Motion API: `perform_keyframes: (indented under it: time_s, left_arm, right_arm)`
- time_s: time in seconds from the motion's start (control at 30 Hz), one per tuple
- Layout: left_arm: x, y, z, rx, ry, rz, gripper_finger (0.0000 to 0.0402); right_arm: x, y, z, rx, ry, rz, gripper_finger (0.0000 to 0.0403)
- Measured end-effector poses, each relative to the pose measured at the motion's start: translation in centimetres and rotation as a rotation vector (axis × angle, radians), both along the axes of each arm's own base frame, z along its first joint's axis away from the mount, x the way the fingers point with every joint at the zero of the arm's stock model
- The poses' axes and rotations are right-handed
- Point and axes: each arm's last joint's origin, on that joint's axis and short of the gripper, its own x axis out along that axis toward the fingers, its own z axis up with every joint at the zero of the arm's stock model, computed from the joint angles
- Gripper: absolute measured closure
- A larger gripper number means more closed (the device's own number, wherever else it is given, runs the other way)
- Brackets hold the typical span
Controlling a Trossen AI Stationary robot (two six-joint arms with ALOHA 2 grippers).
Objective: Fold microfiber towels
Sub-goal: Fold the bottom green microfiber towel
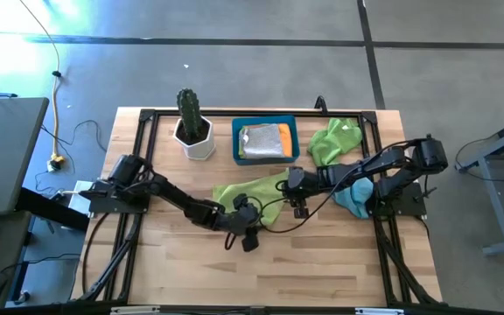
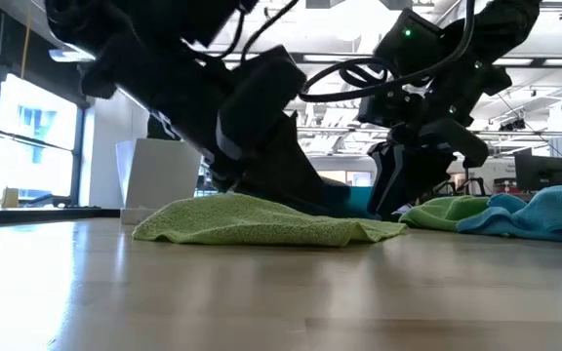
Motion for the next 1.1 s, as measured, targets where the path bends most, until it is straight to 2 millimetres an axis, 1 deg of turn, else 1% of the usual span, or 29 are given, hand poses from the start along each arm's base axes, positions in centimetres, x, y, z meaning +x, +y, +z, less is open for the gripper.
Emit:
perform_keyframes:
  time_s: [0.13, 0.33, 0.47, 0.53, 0.6, 0.67, 0.8, 0.83, 0.87, 0.97, 1.1]
  left_arm:
    - [0.0, 0.4, -0.5, -0.013, 0.020, -0.011, 0.0243]
    - [0.1, 0.4, -1.0, -0.016, 0.030, -0.002, 0.0243]
    - [-0.2, 0.6, -1.6, -0.012, 0.086, 0.006, 0.0244]
    - [-0.3, 0.6, -1.7, -0.002, 0.100, 0.014, 0.0250]
    - [-0.4, 0.7, -1.7, 0.007, 0.103, 0.023, 0.0267]
    - [-0.4, 0.7, -1.7, 0.007, 0.106, 0.023, 0.0293]
    - [-0.5, 0.7, -1.7, -0.026, 0.120, 0.027, 0.0367]
    - [-0.6, 0.6, -1.4, -0.046, 0.120, 0.021, 0.0383]
    - [-0.7, 0.5, -1.2, -0.074, 0.122, 0.011, 0.0391]
    - [-0.8, -0.1, 0.0, -0.123, 0.097, -0.026, 0.0387]
    - [-1.1, -0.6, 2.9, -0.154, 0.053, -0.127, 0.0395]
  right_arm:
    - [0.0, 0.0, 0.0, 0.003, 0.000, -0.005, 0.0259]
    - [0.0, 0.0, 0.0, 0.004, 0.000, -0.006, 0.0259]
    - [0.0, 0.0, 0.0, 0.017, 0.000, -0.023, 0.0259]
    - [0.0, 0.0, 0.0, 0.026, 0.001, -0.035, 0.0259]
    - [0.0, 0.0, 0.0, 0.029, 0.001, -0.040, 0.0259]
    - [0.0, 0.0, 0.0, 0.030, 0.001, -0.041, 0.0259]
    - [-0.1, 0.0, -0.1, 0.029, 0.017, -0.040, 0.0259]
    - [-0.2, 0.0, -0.1, 0.027, 0.022, -0.038, 0.0259]
    - [-0.2, 0.0, -0.2, 0.024, 0.029, -0.035, 0.0259]
    - [-0.4, 0.0, -0.3, 0.022, 0.054, -0.033, 0.0259]
    - [-0.7, 0.0, -0.5, -0.003, 0.092, 0.003, 0.0259]
